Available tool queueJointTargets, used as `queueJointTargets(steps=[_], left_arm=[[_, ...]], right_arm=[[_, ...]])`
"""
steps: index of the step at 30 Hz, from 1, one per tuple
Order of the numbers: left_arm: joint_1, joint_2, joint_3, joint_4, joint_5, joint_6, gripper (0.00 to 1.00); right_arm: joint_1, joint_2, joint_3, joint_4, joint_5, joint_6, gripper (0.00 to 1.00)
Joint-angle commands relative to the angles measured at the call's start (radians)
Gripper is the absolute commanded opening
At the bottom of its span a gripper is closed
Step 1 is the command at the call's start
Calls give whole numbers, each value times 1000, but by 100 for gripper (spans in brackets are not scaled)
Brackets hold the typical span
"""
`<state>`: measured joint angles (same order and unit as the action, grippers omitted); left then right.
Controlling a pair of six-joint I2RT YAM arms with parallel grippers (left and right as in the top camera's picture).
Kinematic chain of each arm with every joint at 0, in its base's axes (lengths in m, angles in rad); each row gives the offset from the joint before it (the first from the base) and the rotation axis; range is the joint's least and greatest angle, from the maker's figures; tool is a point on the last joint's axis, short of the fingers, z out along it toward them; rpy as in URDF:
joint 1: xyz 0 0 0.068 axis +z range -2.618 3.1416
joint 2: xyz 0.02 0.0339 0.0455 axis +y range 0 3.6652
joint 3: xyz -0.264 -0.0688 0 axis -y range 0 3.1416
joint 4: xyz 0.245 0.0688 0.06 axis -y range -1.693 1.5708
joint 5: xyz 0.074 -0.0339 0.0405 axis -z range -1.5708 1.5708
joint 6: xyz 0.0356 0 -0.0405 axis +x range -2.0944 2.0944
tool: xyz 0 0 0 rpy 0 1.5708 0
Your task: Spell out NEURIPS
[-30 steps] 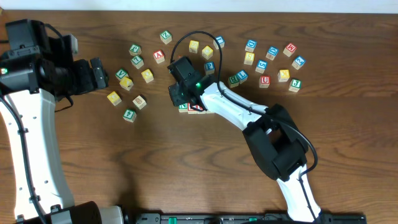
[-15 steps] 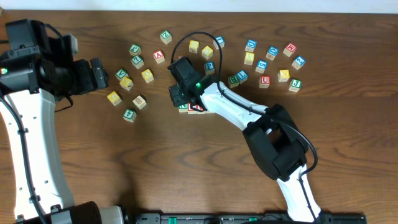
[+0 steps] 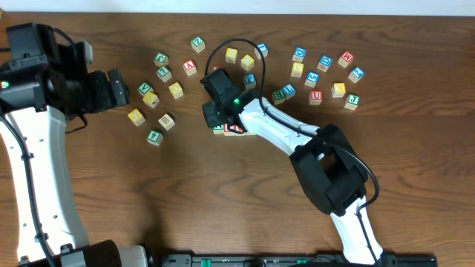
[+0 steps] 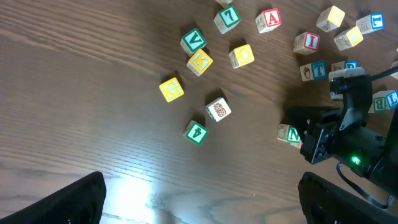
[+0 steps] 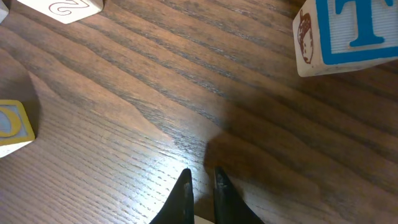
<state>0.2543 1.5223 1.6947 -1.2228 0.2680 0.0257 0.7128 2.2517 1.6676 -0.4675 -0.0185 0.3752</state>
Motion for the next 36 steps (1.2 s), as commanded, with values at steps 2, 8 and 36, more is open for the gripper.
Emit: queueJointTargets(steps=[2,8,36], left_arm=[[2,-6,23,0,12,-1,98],[2,-6,23,0,12,-1,98],[3,-7,23,0,12,-1,98]], right_arm=[[2,21,10,-4,0,14,7],[2,21,10,-14,0,14,7],[-6,21,31,-39,11,8,6]])
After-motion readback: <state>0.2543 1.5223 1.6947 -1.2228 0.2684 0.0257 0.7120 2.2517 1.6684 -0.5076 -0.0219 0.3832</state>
